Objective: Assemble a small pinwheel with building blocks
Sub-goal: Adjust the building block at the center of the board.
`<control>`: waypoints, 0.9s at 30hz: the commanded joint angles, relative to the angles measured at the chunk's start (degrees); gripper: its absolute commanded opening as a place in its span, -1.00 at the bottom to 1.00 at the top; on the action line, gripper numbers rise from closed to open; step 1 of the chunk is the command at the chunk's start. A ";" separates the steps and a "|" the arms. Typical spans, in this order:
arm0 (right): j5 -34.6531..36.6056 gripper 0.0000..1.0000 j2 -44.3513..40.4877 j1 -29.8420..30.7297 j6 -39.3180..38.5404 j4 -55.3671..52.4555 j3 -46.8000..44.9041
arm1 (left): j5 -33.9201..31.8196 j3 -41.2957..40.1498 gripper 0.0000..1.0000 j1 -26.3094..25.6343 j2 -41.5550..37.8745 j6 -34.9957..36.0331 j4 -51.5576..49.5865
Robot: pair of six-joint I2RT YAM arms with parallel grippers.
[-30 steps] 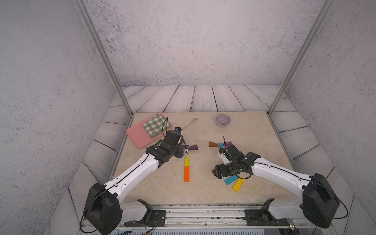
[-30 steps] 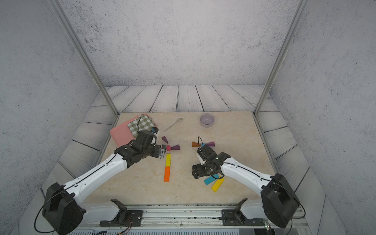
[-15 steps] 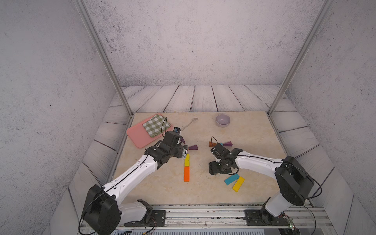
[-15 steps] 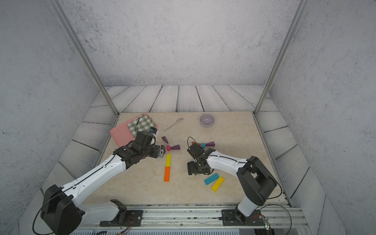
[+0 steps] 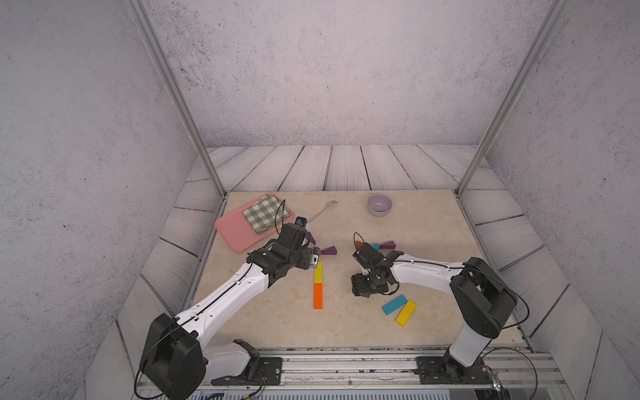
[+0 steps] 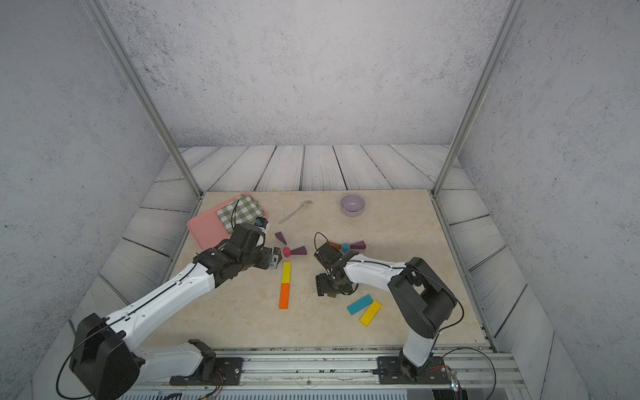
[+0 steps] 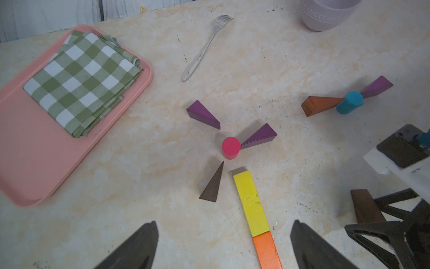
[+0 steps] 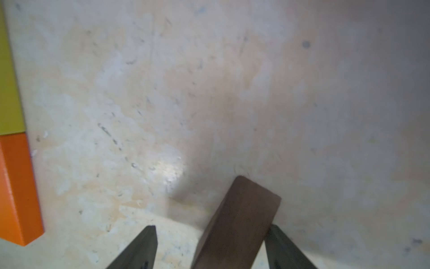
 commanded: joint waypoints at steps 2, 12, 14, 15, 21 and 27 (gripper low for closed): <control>-4.10 0.49 3.64 0.08 -5.57 0.53 3.81 | -1.11 -0.97 0.92 0.21 0.22 0.29 -1.02; -3.57 0.51 -1.24 0.07 -17.67 -8.68 1.43 | -1.43 -0.84 0.92 0.21 0.82 0.55 -1.18; -3.56 0.50 -0.71 0.13 -19.78 -8.34 1.65 | -1.61 -0.72 0.92 0.21 1.03 0.56 -1.27; -3.05 0.49 -0.03 0.11 -20.48 -8.88 2.31 | -1.81 -0.66 0.92 0.25 1.16 0.64 -1.43; 0.71 0.23 2.66 0.07 -21.88 -11.30 3.73 | -2.54 -0.46 0.92 0.21 0.44 0.73 -1.99; 1.80 -0.15 1.78 0.07 -22.13 -10.61 3.64 | -1.41 -0.62 0.92 0.22 -0.70 0.31 -0.89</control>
